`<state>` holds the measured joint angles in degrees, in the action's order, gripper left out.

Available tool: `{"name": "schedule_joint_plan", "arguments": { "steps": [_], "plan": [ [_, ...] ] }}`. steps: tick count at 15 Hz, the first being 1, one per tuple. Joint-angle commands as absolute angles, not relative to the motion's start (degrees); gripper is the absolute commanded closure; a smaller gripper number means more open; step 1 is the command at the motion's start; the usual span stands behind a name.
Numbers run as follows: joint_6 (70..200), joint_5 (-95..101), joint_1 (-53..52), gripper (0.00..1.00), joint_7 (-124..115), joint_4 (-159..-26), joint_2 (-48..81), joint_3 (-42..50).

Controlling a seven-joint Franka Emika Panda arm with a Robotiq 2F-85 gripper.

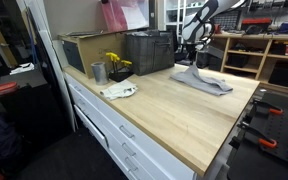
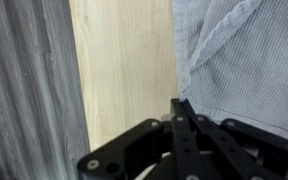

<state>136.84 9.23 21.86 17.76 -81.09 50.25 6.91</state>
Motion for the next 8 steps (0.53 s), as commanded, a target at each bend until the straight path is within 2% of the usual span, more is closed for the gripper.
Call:
{"name": "schedule_joint_plan", "arguments": {
  "steps": [1,8],
  "plan": [
    [133.9,8.4,21.0,1.0,16.5,-77.9,51.6,7.9],
    [135.5,7.6,18.9,1.0,8.0,-69.8,54.9,9.3]
  ]
}}
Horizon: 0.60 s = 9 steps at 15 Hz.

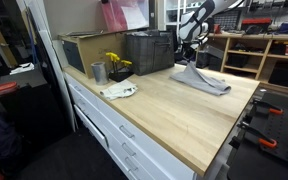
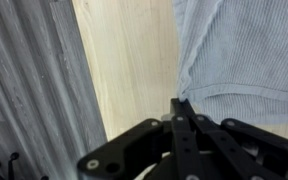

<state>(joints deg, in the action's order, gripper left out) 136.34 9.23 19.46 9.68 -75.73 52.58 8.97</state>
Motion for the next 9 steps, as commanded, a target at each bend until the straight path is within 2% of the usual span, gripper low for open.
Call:
{"name": "schedule_joint_plan", "arguments": {
  "steps": [1,7,8,9],
  "plan": [
    [135.4,7.3,19.0,1.0,8.0,-68.3,55.5,8.9],
    [133.5,4.9,19.2,1.0,12.1,-57.4,60.0,5.3],
    [133.0,4.9,19.0,0.74,11.8,-55.9,60.8,5.3],
    [132.9,5.2,18.7,0.73,11.2,-54.8,61.4,5.7]
  ]
}}
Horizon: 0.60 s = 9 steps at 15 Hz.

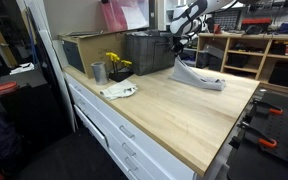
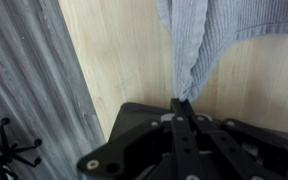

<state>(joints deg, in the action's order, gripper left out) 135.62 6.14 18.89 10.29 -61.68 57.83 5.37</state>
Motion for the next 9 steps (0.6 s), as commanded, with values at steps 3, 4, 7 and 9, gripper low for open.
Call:
{"name": "schedule_joint_plan", "arguments": {
  "steps": [3,4,7,9],
  "plan": [
    [135.1,7.3,17.7,0.53,6.3,-54.6,61.9,8.3],
    [135.6,7.6,17.5,0.44,4.5,-55.9,61.3,9.5],
    [135.9,7.1,17.2,0.22,0.2,-62.4,57.7,12.0],
    [135.8,6.5,16.9,0.07,-1.7,-67.6,55.4,12.6]
  ]
}}
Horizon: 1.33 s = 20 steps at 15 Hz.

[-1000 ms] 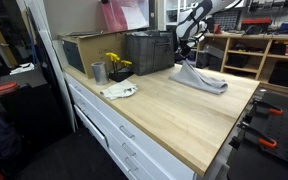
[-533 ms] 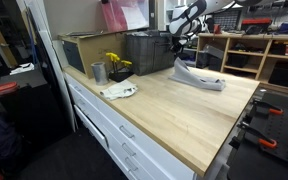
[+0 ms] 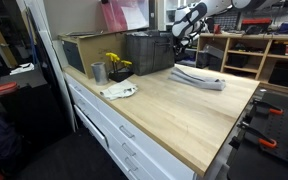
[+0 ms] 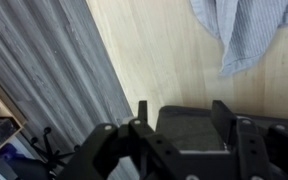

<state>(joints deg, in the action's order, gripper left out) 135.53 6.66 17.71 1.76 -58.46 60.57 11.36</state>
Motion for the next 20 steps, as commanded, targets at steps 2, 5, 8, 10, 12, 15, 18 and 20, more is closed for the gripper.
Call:
{"name": "schedule_joint_plan", "arguments": {
  "steps": [2,5,8,10,12,15,18,20],
  "plan": [
    [136.4,6.1,16.4,0.0,-3.6,-73.1,53.5,12.7],
    [137.8,6.8,14.7,0.0,-8.5,-80.9,52.0,13.7],
    [139.1,6.8,11.5,0.0,-14.1,-88.7,50.3,15.9],
    [139.2,6.6,9.3,0.0,-17.3,-94.1,48.3,17.2],
    [139.2,6.3,7.4,0.0,-19.5,-99.3,45.6,17.9],
    [139.6,6.9,4.6,0.0,-23.2,-107.2,42.3,19.6],
    [139.9,8.3,1.7,0.0,-27.8,-113.1,40.3,22.7],
    [141.2,9.2,0.0,0.0,-30.4,-115.5,40.5,24.8]
  ]
}}
